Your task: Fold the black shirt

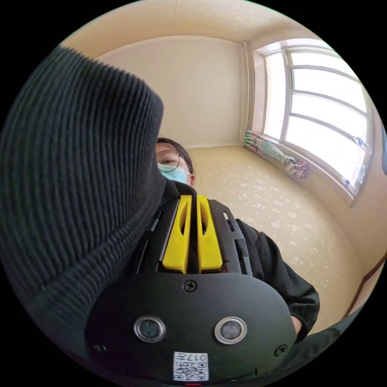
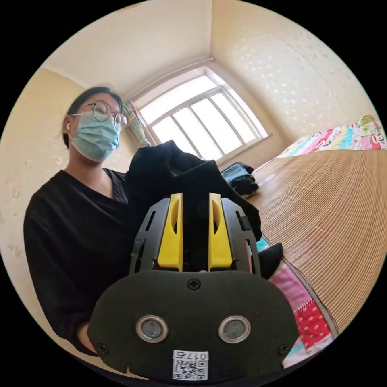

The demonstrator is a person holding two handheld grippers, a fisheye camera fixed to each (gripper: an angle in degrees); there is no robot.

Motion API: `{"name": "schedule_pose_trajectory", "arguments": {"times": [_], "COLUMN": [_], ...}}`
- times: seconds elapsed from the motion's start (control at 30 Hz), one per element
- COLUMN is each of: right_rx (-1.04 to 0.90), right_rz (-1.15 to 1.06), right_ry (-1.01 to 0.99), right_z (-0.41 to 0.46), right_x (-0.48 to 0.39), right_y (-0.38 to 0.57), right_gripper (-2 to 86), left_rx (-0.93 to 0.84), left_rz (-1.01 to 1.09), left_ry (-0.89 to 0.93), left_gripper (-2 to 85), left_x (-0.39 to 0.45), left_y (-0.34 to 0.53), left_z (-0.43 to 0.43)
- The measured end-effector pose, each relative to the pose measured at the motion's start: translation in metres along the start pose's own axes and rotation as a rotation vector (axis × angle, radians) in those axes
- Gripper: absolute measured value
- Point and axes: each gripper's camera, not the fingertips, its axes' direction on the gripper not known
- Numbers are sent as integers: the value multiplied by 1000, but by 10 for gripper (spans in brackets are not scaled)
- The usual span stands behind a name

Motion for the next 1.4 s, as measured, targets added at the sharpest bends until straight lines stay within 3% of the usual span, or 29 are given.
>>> {"name": "schedule_pose_trajectory", "arguments": {"times": [0.17, 0.43, 0.5, 0.63, 0.7, 0.9, 1.17, 1.27, 1.4], "right_rx": [-101, -58, -81, -384, -401, -211, 131, 188, 243], "right_rz": [27, 76, 50, 17, -16, -21, -304, -423, -535], "right_ry": [112, 8, -54, -333, -357, 78, 664, 770, 875], "right_z": [23, 65, 74, 123, 132, 95, 54, 70, 104], "right_x": [56, 102, 111, 130, 123, 75, -119, -177, -229], "right_y": [30, 33, 30, 23, 22, 5, -68, -89, -104], "right_gripper": [138, 161, 158, 100, 66, 37, 32, 32, 32], "left_rx": [-49, -44, -37, -15, -10, -65, -322, -360, -375], "left_rz": [-16, -16, -23, -48, -40, 84, 286, 289, 349], "left_ry": [4, 30, 51, 74, 64, -214, -1076, -1231, -1280], "left_gripper": [-3, -1, -1, 0, 0, 1, -2, -2, -2], "left_x": [-6, -29, -40, -67, -71, -32, 58, 56, 51], "left_y": [1, 4, 7, 14, 15, -18, -102, -124, -140], "left_z": [23, 35, 38, 44, 44, 37, 95, 117, 142]}}
